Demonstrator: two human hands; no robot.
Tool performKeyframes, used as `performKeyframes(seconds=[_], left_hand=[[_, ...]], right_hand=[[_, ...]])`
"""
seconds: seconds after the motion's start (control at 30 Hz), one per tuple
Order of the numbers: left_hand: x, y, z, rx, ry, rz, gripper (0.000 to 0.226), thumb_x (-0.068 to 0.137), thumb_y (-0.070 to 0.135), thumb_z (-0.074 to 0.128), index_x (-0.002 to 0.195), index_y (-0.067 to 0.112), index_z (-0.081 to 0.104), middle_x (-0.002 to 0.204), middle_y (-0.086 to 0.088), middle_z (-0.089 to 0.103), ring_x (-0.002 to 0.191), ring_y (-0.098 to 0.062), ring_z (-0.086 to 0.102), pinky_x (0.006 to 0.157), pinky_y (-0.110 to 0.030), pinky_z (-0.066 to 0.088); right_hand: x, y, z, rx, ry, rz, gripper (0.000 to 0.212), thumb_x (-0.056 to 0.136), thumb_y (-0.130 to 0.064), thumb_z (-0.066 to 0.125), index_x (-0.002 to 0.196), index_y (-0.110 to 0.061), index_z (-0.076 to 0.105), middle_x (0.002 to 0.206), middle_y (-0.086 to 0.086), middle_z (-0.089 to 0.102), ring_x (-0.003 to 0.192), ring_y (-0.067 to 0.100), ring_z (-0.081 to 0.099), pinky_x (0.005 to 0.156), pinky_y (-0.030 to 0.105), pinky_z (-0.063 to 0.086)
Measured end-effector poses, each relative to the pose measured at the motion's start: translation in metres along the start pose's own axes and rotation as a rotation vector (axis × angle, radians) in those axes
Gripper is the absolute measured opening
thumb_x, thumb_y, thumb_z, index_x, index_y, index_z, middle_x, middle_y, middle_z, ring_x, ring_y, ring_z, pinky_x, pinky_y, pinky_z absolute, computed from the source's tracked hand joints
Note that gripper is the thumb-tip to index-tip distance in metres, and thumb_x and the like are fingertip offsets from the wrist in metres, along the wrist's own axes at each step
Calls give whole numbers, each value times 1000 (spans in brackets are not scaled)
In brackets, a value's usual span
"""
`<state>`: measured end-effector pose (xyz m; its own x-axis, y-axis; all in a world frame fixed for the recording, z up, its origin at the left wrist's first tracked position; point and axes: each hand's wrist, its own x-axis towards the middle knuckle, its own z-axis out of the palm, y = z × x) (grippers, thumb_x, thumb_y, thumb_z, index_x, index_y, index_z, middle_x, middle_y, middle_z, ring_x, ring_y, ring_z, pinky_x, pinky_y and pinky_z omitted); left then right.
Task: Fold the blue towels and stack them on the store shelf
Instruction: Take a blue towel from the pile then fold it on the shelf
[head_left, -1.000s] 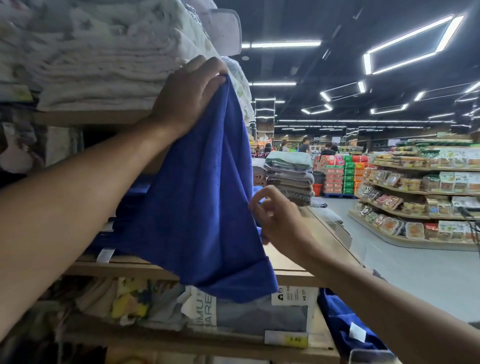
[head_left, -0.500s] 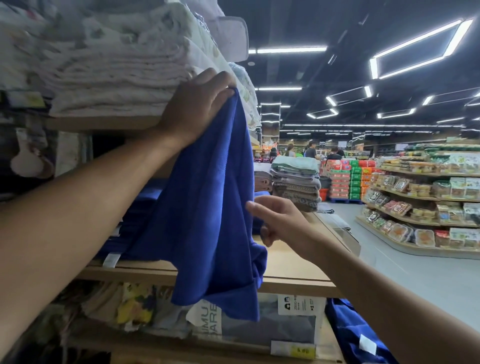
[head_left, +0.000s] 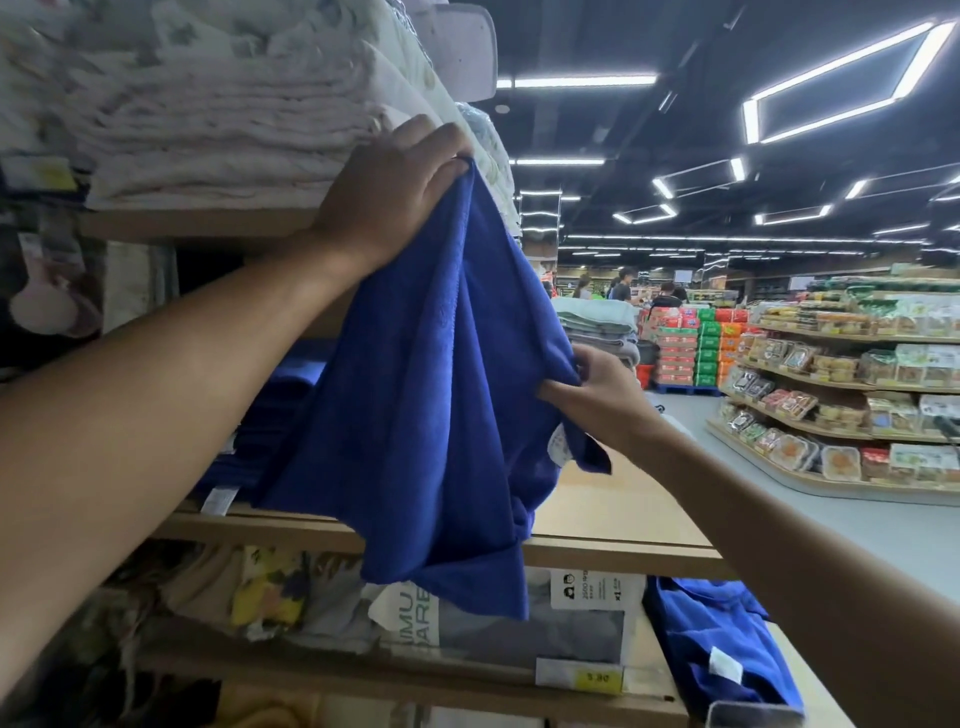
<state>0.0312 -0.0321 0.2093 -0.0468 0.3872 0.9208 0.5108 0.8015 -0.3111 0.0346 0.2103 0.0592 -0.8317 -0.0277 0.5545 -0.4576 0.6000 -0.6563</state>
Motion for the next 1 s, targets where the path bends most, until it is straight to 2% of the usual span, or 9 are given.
performKeyframes(seconds=[0.13,0.23,0.3,0.4,0.53,0.63,0.73,0.83,1.0], left_hand=[[1,-2,2,19,5,-9,27,101,31,46,111,12,63,101,-13,61,93,-38,60,77,-46,49],[2,-3,4,37,-4,-16,27,100,32,45,109,14,62,100,-12,61,89,-38,60,73,-45,48],[3,-2,5,52,-17,-25,27,100,32,44,109,14,61,102,-12,62,88,-38,60,72,-45,48],[5,-1,6,80,-36,-44,27,100,34,41,111,17,60,104,-11,63,87,-39,61,70,-47,48],[5,-1,7,101,-42,-60,28,100,35,40,111,17,59,105,-10,63,88,-38,61,72,-48,49],[5,-2,8,89,-50,-58,28,100,33,40,111,17,60,106,-10,63,90,-36,61,74,-44,47],[6,-3,8,89,-56,-48,28,100,32,40,111,17,60,106,-11,63,91,-34,60,72,-39,41],[5,-3,8,102,-55,-28,28,100,32,39,109,16,60,106,-10,63,90,-34,60,70,-39,40],[4,-4,9,110,-48,-26,27,100,33,40,110,17,60,108,-8,63,92,-34,61,69,-39,40]], right_hand=[[-5,17,-19,-148,10,-6,37,63,-37,56,96,-27,69,86,-9,72,79,11,67,67,30,51],[-18,41,-33,-196,-24,-15,7,76,-28,64,76,-23,70,63,-7,67,60,12,59,58,32,43],[-30,54,-40,-193,-9,-45,17,85,-20,69,69,-25,67,56,-10,63,56,12,55,55,31,39],[-54,55,-42,-94,165,-128,25,84,-15,79,93,-32,62,72,-9,73,60,15,63,55,30,47],[-96,18,-15,185,305,-274,40,77,-21,86,95,-30,51,86,-6,70,63,19,68,48,30,51],[-123,-7,19,236,253,-388,32,79,-35,80,97,-26,55,85,-1,68,56,26,68,44,38,51],[-138,-22,52,107,108,-612,13,95,-28,65,108,-31,65,106,-15,66,61,7,64,53,29,51],[-141,-23,79,-92,-14,-674,44,92,-8,56,127,-34,62,123,-19,59,90,4,67,70,30,56],[-130,-12,111,-439,-41,-423,61,89,-55,53,144,-34,35,128,-12,49,89,18,68,62,40,55]])
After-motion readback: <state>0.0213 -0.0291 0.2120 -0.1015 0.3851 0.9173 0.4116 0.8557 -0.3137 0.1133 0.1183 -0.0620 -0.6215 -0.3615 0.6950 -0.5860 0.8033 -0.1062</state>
